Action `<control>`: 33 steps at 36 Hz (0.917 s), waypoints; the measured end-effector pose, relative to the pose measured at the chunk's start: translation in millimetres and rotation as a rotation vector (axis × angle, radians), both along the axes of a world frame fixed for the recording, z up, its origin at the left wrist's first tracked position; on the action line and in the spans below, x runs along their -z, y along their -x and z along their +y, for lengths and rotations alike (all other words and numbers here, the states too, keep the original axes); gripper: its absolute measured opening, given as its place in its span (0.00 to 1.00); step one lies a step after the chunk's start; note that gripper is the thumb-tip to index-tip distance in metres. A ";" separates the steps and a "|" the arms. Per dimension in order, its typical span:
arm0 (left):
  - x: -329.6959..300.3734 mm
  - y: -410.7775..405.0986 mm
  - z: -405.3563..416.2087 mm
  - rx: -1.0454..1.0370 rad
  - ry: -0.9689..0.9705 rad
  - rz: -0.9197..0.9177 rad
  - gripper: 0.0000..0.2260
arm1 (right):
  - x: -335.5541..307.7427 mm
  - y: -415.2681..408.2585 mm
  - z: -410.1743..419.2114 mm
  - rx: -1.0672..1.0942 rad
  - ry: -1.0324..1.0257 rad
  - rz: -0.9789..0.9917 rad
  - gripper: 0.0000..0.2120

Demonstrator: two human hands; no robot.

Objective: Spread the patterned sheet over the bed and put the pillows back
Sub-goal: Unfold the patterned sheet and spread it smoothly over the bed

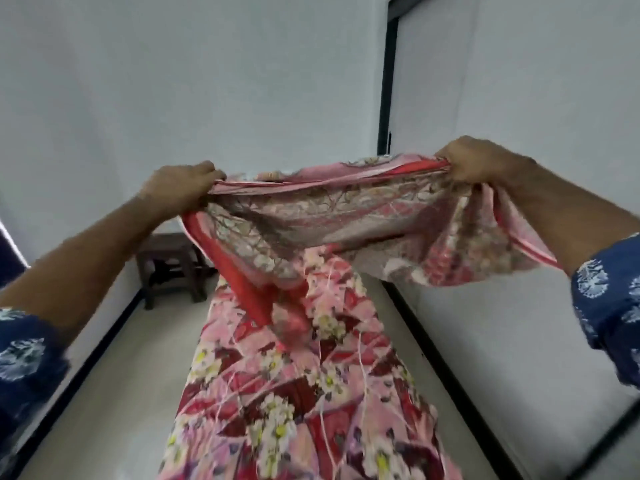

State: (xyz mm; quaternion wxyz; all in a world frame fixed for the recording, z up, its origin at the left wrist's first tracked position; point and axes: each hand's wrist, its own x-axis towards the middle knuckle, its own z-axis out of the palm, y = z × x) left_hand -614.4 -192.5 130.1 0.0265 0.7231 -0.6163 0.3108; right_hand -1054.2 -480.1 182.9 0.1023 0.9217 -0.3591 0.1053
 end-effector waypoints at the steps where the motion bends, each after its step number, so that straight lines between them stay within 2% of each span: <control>1: 18.7 10.0 6.6 0.029 -0.019 0.016 0.22 | 20.9 7.1 5.4 0.013 -0.041 0.034 0.12; 5: 99.3 45.9 31.7 0.157 -0.221 0.136 0.18 | 122.3 37.3 32.5 0.063 -0.202 0.229 0.05; 9: 205.1 64.0 54.3 0.390 -0.434 -0.001 0.24 | 235.6 77.2 69.4 0.044 -0.472 0.422 0.06; 12: 273.7 91.4 82.1 0.498 -0.528 0.024 0.14 | 336.8 113.8 90.9 0.050 -0.758 0.472 0.10; 15: 324.0 122.1 105.1 0.283 -0.836 0.076 0.19 | 423.5 143.9 125.2 0.091 -0.923 0.460 0.05; 17: 349.8 143.3 119.8 0.178 -1.041 0.077 0.21 | 466.9 156.0 148.7 0.067 -0.998 0.487 0.11; 18: 362.3 152.6 125.4 0.177 -1.083 0.092 0.20 | 483.5 160.0 160.0 0.036 -1.010 0.504 0.14; 22: 424.2 166.9 149.5 0.152 -1.191 0.124 0.16 | 549.0 174.7 181.1 0.004 -0.999 0.546 0.11; 25: 473.8 171.2 166.7 0.155 -1.193 0.296 0.22 | 589.8 178.9 186.9 0.032 -1.019 0.510 0.11; 28: 511.8 192.0 172.5 0.115 -1.262 0.308 0.20 | 621.9 180.1 184.9 -0.014 -1.063 0.513 0.14; 30: 523.9 212.4 167.5 0.013 -1.469 0.357 0.22 | 639.7 179.0 183.3 -0.063 -1.121 0.561 0.17; 33: 546.8 228.8 159.7 -0.079 -1.672 0.547 0.21 | 656.7 177.7 177.1 -0.127 -1.239 0.666 0.24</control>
